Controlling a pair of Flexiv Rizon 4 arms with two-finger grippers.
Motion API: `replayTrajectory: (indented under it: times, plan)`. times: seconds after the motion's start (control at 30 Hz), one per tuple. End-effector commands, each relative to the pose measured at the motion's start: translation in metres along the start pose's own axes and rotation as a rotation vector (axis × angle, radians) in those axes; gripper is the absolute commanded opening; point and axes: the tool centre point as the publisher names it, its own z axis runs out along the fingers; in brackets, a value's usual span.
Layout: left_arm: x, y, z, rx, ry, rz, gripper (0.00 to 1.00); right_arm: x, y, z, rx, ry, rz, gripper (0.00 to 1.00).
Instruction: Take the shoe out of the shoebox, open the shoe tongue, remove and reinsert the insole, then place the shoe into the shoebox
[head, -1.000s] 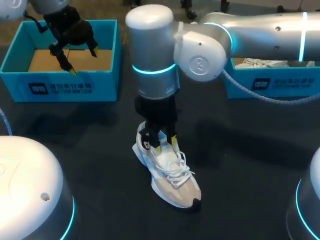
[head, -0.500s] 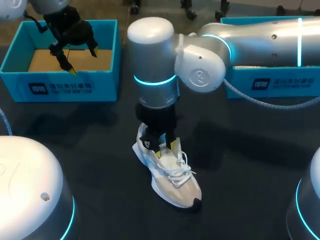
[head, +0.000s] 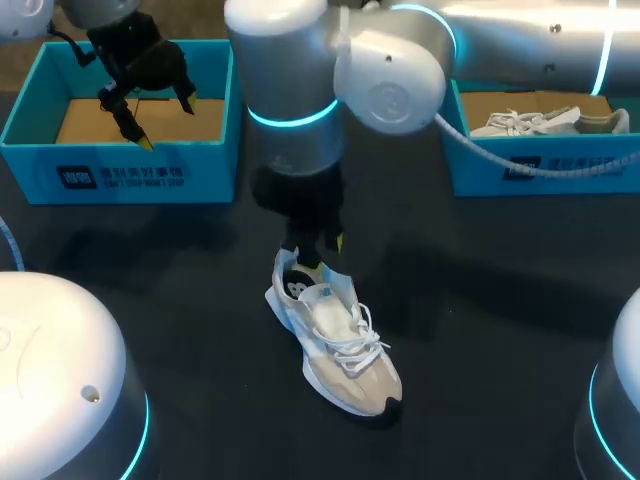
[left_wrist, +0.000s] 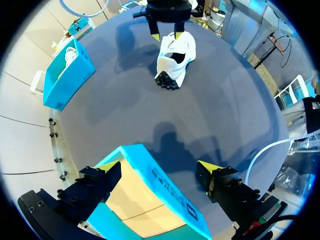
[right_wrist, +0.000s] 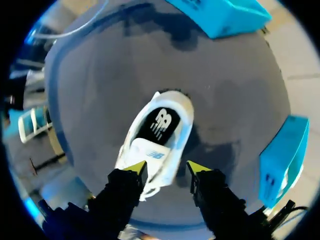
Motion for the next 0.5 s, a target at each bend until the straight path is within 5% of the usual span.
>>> replayTrajectory:
  times: [0.03,0.13,0.27,0.5]
  plan:
    - [-0.0001,0.0004,0.0,-0.001,0.002,0.001,1.0,-0.0117,0.0006,0.0009,-0.061,-0.048,-0.367,0.79]
    - [-0.0001,0.0004,0.0,-0.001,0.002,0.001,1.0,-0.0153,0.0005,0.0039,-0.088,-0.096,-0.488,1.0]
    - [-0.0001,0.0004,0.0,-0.001,0.002,0.001,1.0,-0.0182,0.0034,0.0068,-0.129,-0.157,-0.676,1.0]
    - [-0.0001,0.0004,0.0,-0.001,0.002,0.001,1.0,-0.021,0.0055,0.0074,-0.126,-0.142,-0.688,1.0]
